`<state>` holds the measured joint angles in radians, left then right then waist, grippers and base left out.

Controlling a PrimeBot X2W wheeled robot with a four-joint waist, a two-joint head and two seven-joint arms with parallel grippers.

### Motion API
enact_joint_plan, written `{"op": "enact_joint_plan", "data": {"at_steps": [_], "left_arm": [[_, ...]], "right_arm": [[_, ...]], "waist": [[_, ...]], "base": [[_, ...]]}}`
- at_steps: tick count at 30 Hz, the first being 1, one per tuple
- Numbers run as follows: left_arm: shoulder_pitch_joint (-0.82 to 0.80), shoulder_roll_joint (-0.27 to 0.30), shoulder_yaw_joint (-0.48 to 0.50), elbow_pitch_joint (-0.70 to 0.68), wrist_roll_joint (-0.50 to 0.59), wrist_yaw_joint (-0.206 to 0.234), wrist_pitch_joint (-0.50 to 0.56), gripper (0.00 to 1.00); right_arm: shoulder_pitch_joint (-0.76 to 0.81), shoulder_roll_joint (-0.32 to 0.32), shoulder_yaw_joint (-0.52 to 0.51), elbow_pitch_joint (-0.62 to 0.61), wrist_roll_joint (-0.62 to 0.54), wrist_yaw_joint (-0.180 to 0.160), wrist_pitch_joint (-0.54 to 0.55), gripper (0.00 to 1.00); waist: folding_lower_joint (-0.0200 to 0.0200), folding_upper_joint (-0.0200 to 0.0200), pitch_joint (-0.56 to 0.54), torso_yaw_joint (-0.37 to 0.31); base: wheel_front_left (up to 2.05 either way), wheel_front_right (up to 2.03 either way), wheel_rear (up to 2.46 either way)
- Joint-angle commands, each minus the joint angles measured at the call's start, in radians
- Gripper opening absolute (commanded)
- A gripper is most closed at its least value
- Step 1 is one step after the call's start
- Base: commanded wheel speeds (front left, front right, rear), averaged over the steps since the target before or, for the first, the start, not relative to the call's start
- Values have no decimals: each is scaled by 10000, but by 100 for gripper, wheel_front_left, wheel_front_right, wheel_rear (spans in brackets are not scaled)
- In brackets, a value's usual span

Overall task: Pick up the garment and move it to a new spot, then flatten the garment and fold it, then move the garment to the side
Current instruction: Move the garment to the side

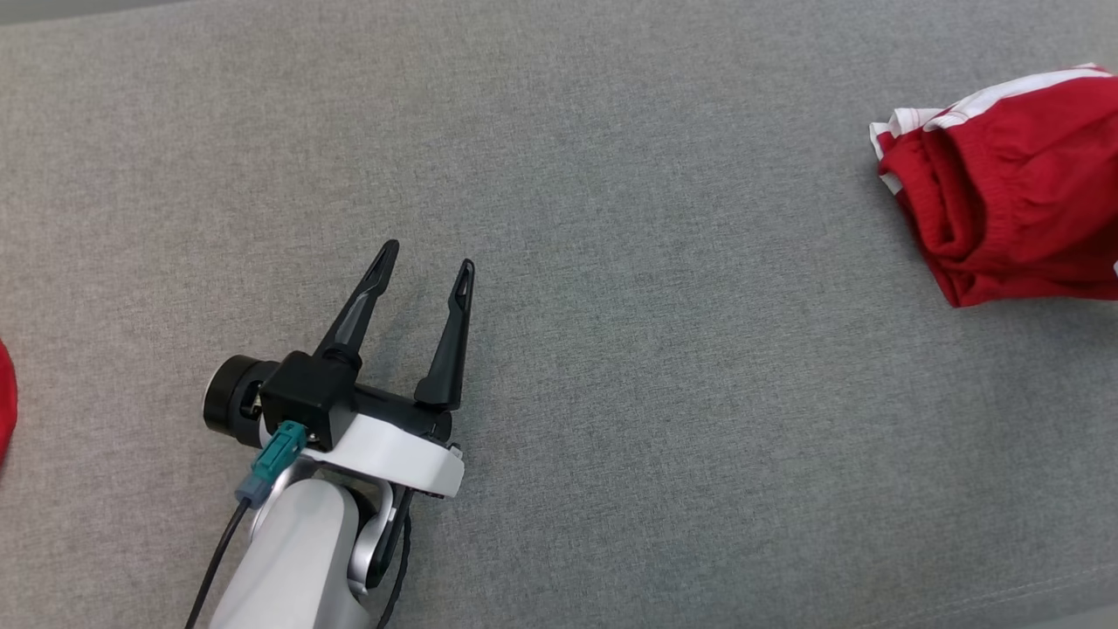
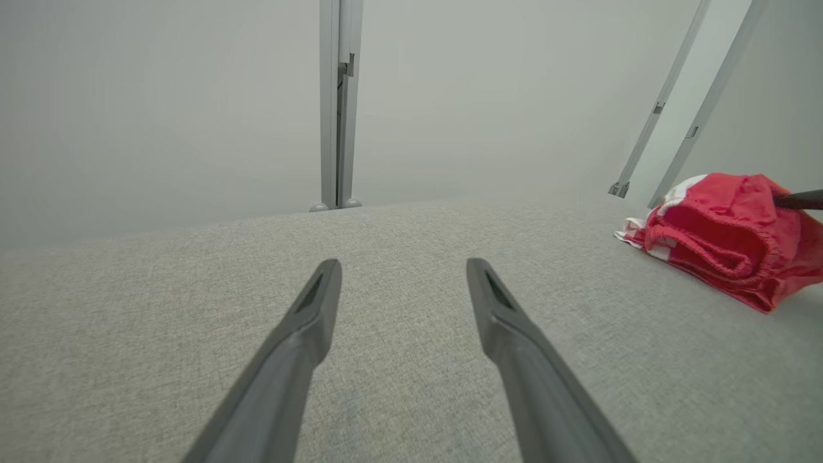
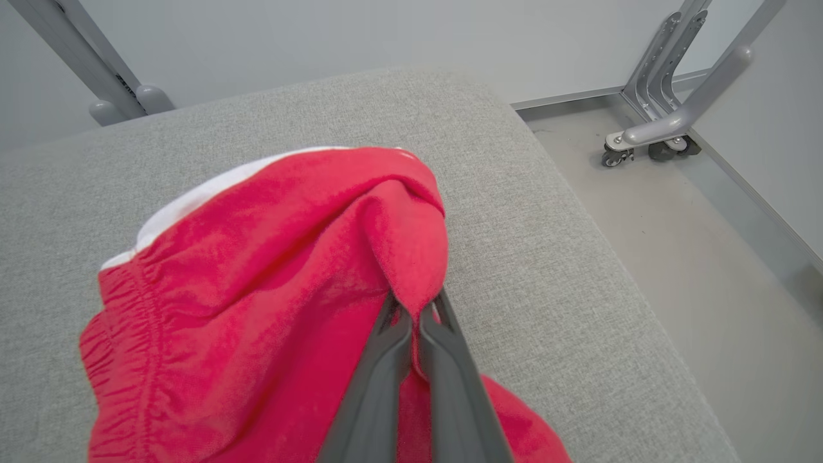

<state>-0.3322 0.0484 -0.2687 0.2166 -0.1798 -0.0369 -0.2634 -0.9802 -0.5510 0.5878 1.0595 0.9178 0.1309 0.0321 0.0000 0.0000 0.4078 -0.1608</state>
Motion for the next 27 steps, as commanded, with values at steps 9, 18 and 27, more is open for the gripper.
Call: {"op": "enact_joint_plan", "data": {"at_steps": [9,18,27], "left_arm": [[178,41,149,70,-125,-13,-16,100],[787,40,983,-183,-259,79,-18,100],[1626,34,1824,-564,-292,44,-16,100]], "right_arm": [[-295,144,293,764,-384,-2,-1210,100],[162,502,502,-63,-434,-2,-2699,100],[1933,272,-648,-2990,-807,-2,-2982,100]], "waist": [[0,0,-699,-128],[0,0,-1838,-46],[0,0,-2765,534]], "base": [[0,0,0],[0,0,0],[0,0,0]]}}
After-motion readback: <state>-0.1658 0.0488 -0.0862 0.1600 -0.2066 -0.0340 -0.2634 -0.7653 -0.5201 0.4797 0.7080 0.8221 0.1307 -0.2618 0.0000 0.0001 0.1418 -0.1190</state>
